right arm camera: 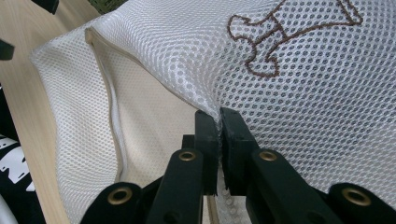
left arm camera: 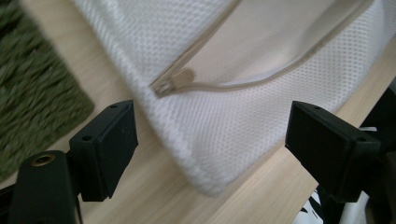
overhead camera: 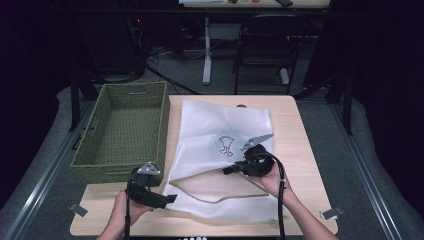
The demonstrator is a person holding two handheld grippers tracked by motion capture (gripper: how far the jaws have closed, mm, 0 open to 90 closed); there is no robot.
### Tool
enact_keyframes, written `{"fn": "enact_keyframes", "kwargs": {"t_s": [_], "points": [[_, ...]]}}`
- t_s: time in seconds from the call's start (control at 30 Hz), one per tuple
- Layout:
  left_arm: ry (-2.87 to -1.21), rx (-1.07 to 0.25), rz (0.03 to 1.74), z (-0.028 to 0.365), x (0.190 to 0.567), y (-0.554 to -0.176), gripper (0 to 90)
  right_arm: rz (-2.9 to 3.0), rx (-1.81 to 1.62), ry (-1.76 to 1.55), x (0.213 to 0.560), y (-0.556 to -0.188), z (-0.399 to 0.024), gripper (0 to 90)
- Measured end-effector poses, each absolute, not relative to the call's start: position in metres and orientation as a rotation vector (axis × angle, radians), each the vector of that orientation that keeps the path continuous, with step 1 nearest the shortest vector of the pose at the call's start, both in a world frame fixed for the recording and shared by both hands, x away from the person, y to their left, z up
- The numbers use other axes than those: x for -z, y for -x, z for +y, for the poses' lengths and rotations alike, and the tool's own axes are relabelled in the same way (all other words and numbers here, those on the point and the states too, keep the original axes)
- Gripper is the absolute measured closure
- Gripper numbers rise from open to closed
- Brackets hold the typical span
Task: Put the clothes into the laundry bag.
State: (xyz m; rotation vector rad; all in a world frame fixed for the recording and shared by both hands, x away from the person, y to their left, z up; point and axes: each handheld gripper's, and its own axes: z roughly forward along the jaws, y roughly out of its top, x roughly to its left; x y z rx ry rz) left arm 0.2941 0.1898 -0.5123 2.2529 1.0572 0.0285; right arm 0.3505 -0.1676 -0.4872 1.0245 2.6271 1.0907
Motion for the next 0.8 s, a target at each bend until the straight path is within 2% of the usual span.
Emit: {"fn": "enact_keyframes", "kwargs": {"t_s": [0.17, 0.4, 0.47, 0.57, 0.8], "points": [[-2.256, 0.069, 1.112, 0.193, 0.526, -0.303, 20.3, 2.629, -1.082, -1.023, 0.488, -0.350, -0.167, 86.5], [-2.211, 0.149, 1.165, 0.196, 0.538, -0.312, 35.6, 2.648, -1.053, -1.025, 0.492, -0.350, -0.168, 86.4], [-2.209, 0.171, 1.169, 0.196, 0.541, -0.313, 37.0, 2.651, -1.048, -1.025, 0.493, -0.350, -0.168, 86.4], [-2.204, 0.191, 1.164, 0.195, 0.545, -0.314, 43.7, 2.656, -1.040, -1.024, 0.494, -0.351, -0.169, 86.4], [-2.220, 0.124, 1.149, 0.191, 0.545, -0.314, 65.4, 2.677, -0.976, -1.005, 0.500, -0.351, -0.166, 86.0]]}}
